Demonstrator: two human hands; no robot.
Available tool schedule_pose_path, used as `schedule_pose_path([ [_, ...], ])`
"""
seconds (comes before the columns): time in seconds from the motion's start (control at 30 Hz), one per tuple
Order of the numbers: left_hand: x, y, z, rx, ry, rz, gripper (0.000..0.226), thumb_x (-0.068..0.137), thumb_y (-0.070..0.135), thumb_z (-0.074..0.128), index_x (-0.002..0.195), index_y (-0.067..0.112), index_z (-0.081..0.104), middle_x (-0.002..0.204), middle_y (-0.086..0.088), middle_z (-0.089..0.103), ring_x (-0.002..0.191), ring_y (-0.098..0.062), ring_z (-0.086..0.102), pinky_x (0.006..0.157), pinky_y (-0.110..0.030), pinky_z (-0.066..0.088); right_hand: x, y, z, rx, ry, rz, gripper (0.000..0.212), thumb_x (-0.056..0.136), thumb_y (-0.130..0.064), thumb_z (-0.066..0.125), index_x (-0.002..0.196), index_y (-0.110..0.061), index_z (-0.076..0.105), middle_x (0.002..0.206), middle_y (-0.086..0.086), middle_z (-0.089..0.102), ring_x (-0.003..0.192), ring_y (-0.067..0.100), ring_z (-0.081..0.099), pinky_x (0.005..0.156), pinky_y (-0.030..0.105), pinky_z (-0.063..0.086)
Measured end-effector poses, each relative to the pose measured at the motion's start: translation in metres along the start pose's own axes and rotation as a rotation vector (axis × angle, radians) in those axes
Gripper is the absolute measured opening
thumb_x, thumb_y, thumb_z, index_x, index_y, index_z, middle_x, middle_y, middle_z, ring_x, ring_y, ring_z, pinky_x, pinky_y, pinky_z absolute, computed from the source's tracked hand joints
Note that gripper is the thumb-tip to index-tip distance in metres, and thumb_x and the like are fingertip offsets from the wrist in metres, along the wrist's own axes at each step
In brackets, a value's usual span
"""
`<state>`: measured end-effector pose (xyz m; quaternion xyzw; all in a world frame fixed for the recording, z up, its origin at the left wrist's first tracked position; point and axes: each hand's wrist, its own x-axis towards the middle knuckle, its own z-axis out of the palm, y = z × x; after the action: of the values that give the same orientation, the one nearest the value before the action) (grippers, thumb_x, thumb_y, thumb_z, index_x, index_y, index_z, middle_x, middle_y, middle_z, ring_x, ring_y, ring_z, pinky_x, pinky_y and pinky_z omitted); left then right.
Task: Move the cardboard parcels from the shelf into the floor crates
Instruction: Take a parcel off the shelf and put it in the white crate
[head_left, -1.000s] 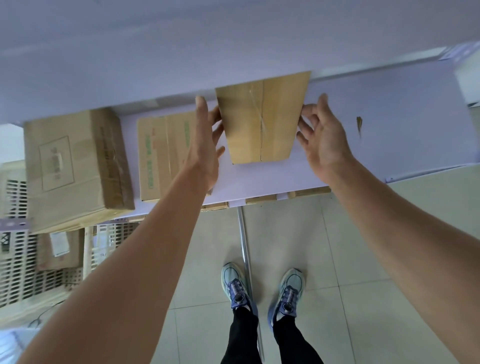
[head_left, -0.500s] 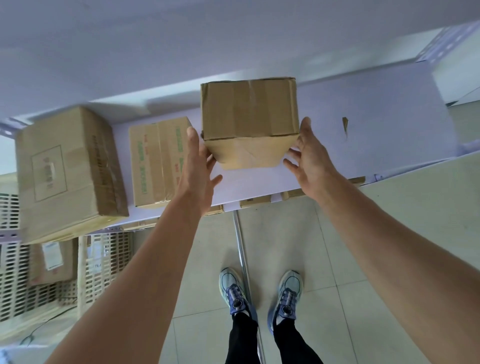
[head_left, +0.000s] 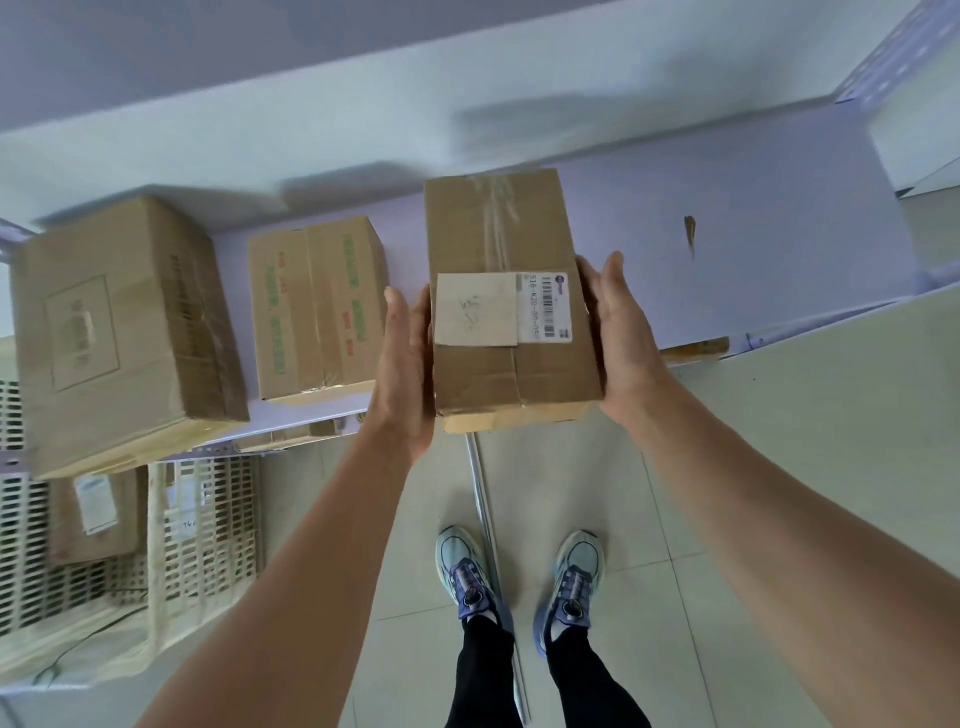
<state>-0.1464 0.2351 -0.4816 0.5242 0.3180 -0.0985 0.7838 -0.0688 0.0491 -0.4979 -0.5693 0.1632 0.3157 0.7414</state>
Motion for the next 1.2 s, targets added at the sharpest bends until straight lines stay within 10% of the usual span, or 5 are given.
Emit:
schedule_pose_path([
  [0.47, -0.012, -0.015, -0.003, 0.003, -0.012, 0.114, 0.080, 0.107, 0.071, 0.009, 0.157, 0.022, 0.049, 0.148, -0.009, 0.067, 0.138, -0.027, 0.065, 0.118, -0.052, 0.050, -0.020, 0.021, 0.004, 0.021, -0.070, -0.095, 0.061, 0.113, -0.053, 0.017, 0.164, -0.025, 0.034, 0.154, 0.015, 0.057, 0.140, 0.036, 0.058, 0.117, 0.065, 0.042],
  [0.77, -0.063, 0.000, 0.009, -0.064, 0.029, 0.146, 0.074, 0.109, 0.069, 0.008, 0.151, 0.028, 0.054, 0.149, -0.005, 0.067, 0.138, -0.023, 0.064, 0.115, -0.043, 0.053, -0.069, 0.004, 0.009, 0.003, -0.133, -0.160, 0.062, 0.110, -0.059, 0.014, 0.152, -0.032, 0.051, 0.149, 0.004, 0.064, 0.138, 0.027, 0.061, 0.100, 0.041, 0.059],
  [1.2, -0.215, 0.020, -0.015, -0.203, 0.075, 0.173, 0.069, 0.109, 0.070, 0.014, 0.146, 0.034, 0.059, 0.136, 0.006, 0.074, 0.126, -0.012, 0.071, 0.094, -0.024, 0.060, -0.202, -0.013, 0.060, -0.118, -0.188, -0.154, 0.088, 0.082, -0.089, 0.048, 0.156, -0.041, 0.049, 0.155, -0.004, 0.059, 0.142, 0.025, 0.057, 0.117, 0.063, 0.040],
])
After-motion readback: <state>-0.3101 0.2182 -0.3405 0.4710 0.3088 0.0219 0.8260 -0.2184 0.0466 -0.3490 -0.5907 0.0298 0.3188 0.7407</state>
